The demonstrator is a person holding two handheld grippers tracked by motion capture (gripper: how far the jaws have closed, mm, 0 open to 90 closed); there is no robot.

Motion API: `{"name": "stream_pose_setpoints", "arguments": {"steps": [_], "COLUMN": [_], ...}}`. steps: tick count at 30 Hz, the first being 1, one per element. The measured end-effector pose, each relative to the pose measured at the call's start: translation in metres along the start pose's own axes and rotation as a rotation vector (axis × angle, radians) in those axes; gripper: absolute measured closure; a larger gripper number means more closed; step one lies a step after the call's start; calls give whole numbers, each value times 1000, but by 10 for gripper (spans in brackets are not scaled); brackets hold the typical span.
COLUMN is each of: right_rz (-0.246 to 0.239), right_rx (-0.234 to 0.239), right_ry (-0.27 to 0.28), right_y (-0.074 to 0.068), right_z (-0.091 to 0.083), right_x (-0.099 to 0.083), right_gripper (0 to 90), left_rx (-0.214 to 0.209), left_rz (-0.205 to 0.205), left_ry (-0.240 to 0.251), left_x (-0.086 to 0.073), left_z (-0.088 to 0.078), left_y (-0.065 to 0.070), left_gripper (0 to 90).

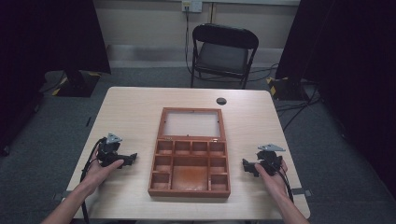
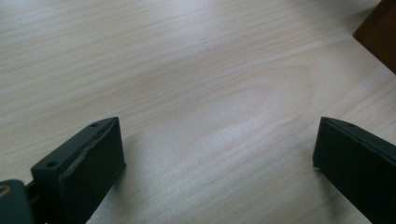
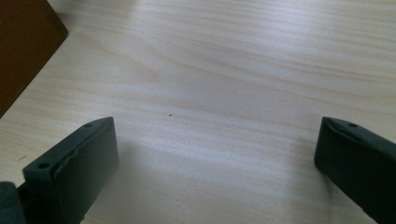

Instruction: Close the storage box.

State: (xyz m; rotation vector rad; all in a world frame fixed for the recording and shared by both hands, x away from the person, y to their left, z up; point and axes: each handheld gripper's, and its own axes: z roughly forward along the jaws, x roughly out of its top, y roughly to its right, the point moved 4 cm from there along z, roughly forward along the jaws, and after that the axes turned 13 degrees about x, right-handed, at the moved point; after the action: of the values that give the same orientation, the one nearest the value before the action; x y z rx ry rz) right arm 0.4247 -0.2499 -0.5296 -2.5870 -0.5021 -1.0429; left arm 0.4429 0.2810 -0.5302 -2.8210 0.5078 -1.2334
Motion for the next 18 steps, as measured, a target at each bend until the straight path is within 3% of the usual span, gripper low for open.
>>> {"name": "stream_pose_setpoints", "arguments": {"steps": [3, 6, 9, 11, 12, 14, 16, 18], "right_rz": [7, 6, 2, -5, 2, 8, 8, -2], "right_rx": [-9, -9, 0, 1, 5, 4, 15, 20], "right_ry": [2, 2, -12, -11, 12, 13, 30, 36], "right_y": [1, 1, 1, 1, 1, 2, 1, -1], "right_z": [0, 0, -3, -4, -6, -8, -9, -11], "right_x": [0, 0, 0, 0, 2, 4, 6, 8], "right_gripper": [0, 0, 17, 58, 198, 122, 171, 149], "left_rx": [5, 14, -22, -27, -34, -45, -55, -65], "left_rz": [6, -18, -46, -39, -49, -50, -53, -60], "left_ry": [-6, 4, -9, -17, -15, -4, 14, 29], "left_x": [0, 2, 4, 4, 5, 7, 11, 13], "left_z": [-1, -2, -4, -5, -5, -8, -11, -14], "left_y": [-1, -4, -8, -9, -9, -8, -7, -6], "left_gripper": [27, 88, 163, 162, 165, 170, 171, 174]}}
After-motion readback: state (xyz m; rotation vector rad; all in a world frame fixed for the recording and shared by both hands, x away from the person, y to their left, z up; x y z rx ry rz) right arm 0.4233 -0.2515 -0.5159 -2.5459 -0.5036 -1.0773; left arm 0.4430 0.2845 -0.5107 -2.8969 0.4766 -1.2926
